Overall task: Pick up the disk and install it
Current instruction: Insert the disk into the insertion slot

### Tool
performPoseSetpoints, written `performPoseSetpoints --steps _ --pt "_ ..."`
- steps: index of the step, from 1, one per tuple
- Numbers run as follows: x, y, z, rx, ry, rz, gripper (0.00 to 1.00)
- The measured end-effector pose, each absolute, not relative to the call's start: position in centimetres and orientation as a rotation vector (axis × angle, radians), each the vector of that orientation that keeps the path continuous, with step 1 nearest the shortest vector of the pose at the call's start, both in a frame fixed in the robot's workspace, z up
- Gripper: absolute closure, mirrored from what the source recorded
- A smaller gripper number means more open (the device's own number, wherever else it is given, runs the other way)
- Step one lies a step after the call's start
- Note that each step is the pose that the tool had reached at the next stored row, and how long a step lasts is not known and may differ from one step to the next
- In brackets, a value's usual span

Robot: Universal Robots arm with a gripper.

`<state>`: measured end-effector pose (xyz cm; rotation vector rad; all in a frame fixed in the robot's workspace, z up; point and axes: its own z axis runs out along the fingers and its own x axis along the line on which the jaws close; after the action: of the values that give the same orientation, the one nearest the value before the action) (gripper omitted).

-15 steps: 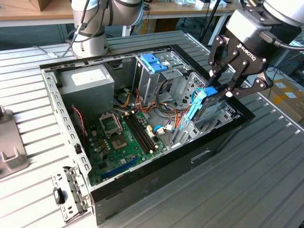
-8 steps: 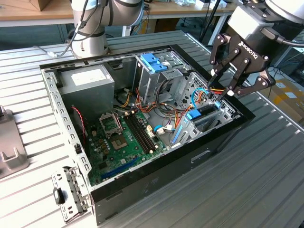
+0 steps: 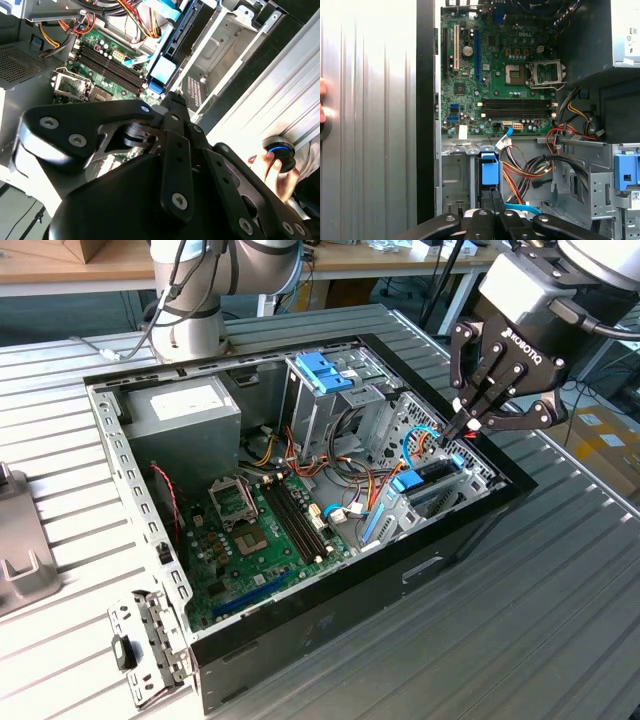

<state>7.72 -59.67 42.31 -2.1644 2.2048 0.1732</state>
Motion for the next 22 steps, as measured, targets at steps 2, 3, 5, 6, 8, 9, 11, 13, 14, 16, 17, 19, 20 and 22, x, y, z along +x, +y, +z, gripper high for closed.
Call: performPoseSetpoints --steps 2,3,5,6,8,9,11,13,14,16,17,19,20,22 --pt "7.72 -59.67 42.26 -2.165 2.205 0.174 0.89" --pt "7.72 -59.67 42.24 -2.165 2.205 0.175 0.89" --pt "7.73 -59.67 42.19 -2.165 2.205 0.175 0.89" --pt "7.72 -59.67 42.16 -2.165 2.206 0.176 0.89" --pt "7.73 -59.68 42.05 -2.165 2.206 0.177 0.89" --pt "7.75 -59.68 42.02 -2.166 2.206 0.177 0.89" --pt "7.83 -59.69 41.91 -2.166 2.207 0.178 0.89" --pt "7.88 -59.69 41.87 -2.166 2.207 0.179 0.89" --pt "7.93 -59.69 41.85 -2.166 2.207 0.180 0.89" --pt "8.04 -59.69 41.82 -2.167 2.208 0.180 0.89" --pt "8.09 -59.69 41.81 -2.167 2.208 0.180 0.89" --pt "8.21 -59.69 41.79 -2.167 2.208 0.181 0.89" --pt "8.25 -59.69 41.80 -2.167 2.208 0.181 0.89" --pt "8.37 -59.69 41.79 -2.167 2.208 0.181 0.89"
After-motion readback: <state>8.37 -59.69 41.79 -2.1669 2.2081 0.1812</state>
